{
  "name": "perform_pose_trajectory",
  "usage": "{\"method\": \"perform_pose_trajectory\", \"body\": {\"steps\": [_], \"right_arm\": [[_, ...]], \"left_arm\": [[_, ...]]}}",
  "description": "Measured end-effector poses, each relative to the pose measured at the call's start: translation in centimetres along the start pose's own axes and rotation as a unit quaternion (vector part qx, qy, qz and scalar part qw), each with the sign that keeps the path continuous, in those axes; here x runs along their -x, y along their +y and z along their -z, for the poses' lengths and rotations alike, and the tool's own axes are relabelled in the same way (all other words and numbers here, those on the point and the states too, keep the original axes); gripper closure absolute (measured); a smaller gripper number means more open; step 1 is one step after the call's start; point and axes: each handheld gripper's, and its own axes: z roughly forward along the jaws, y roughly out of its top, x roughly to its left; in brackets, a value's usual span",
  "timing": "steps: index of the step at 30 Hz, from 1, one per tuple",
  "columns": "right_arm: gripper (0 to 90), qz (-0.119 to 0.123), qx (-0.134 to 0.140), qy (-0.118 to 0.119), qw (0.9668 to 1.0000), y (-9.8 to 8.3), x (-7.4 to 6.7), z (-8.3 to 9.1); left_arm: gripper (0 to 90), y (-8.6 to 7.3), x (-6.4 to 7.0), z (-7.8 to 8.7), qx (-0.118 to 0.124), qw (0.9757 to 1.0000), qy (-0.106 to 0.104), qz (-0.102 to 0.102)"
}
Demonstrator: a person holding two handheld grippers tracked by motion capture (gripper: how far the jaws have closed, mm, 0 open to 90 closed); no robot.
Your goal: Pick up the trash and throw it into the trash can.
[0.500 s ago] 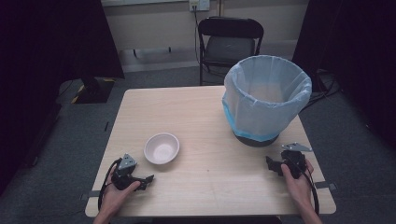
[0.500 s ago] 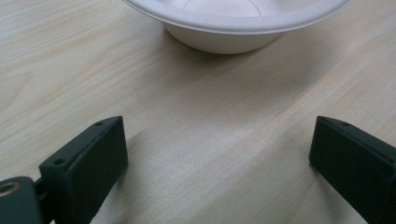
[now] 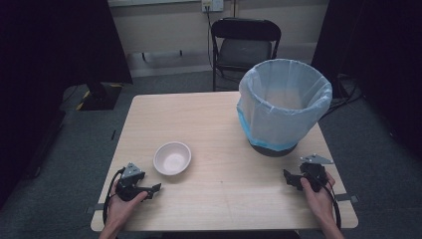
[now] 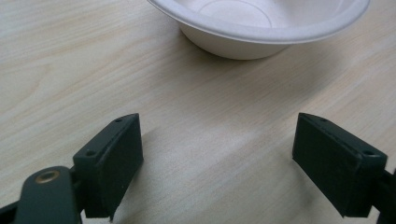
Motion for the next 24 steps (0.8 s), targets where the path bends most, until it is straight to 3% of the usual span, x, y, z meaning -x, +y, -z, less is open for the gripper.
{"method": "perform_pose_trajectory", "body": {"steps": [4,8,11,12,13,18,21,24], "right_arm": [[14.1,0.001,0.000,0.001,1.0000,0.0,0.0,0.0],[14.0,0.002,0.000,0.002,1.0000,0.0,0.0,0.0],[14.0,0.002,0.000,0.002,1.0000,0.0,0.0,0.0],[14.0,0.002,0.000,0.002,1.0000,0.0,0.0,0.0],[14.0,0.002,0.000,0.002,1.0000,0.0,0.1,0.0],[14.0,0.002,0.000,0.002,1.0000,0.0,0.1,0.0],[13.9,0.002,0.000,0.002,1.0000,0.0,0.1,0.0],[13.9,0.002,0.000,0.002,1.0000,0.0,0.1,0.0]], "left_arm": [[19.2,1.0,-0.2,0.9,0.022,0.9995,-0.006,0.020],[20.4,2.2,-0.4,1.4,0.030,0.9994,-0.005,0.017],[21.5,4.1,-1.0,1.8,0.038,0.9991,-0.012,0.012],[21.6,4.1,-1.0,1.8,0.038,0.9991,-0.012,0.012],[22.0,5.3,-1.5,1.8,0.039,0.9991,-0.014,0.006],[22.3,8.1,-2.6,1.1,0.049,0.9981,-0.036,0.012],[22.8,9.3,-3.0,0.2,0.039,0.9984,-0.038,0.011],[25.6,9.7,-3.3,-0.4,0.039,0.9983,-0.040,0.018]]}}
